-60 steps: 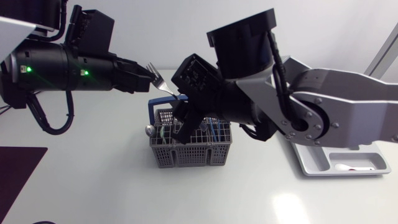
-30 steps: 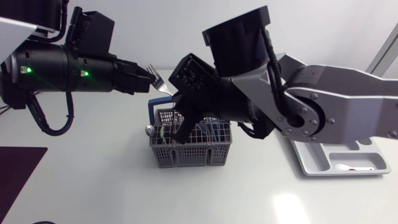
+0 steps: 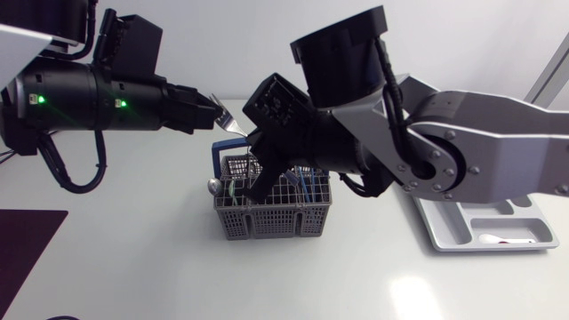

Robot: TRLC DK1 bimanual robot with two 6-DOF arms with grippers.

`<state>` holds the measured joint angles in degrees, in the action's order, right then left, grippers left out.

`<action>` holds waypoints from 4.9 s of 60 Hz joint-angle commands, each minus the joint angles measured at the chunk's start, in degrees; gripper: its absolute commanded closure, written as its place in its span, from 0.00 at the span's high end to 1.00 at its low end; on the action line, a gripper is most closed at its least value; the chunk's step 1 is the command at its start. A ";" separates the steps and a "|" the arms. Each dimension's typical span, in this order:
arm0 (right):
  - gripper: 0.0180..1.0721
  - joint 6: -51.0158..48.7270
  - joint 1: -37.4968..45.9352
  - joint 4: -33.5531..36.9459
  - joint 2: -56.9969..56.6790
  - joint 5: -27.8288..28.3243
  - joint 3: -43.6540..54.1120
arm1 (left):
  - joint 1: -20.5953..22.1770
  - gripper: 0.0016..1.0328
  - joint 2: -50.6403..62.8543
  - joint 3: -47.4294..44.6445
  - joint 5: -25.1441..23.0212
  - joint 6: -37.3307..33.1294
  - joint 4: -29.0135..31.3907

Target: Sort the cutlery from the basket into the organizer compartments.

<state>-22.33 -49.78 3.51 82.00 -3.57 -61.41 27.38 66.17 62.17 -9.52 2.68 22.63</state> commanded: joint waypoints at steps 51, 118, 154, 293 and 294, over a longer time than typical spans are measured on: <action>0.05 2.02 17.17 10.12 -27.59 3.31 11.22 | -7.78 0.29 1.15 6.12 -2.87 -8.65 5.84; 0.05 -3.69 69.29 3.52 4.31 17.55 2.26 | 1.80 0.26 12.49 1.99 14.18 -16.30 14.46; 0.05 -7.38 75.71 10.91 29.36 14.65 -17.61 | -1.71 0.27 12.05 -1.09 13.39 -16.21 14.28; 0.73 -3.78 54.00 12.93 1.94 10.17 4.10 | -11.91 0.03 18.55 -2.32 -16.32 -15.86 12.08; 0.73 -3.78 53.73 13.02 1.59 10.08 4.28 | -11.91 0.03 18.38 -2.32 -16.41 -15.86 12.08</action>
<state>-27.33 5.19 16.16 85.32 7.20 -59.09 16.12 84.38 59.51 -26.52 -12.47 35.27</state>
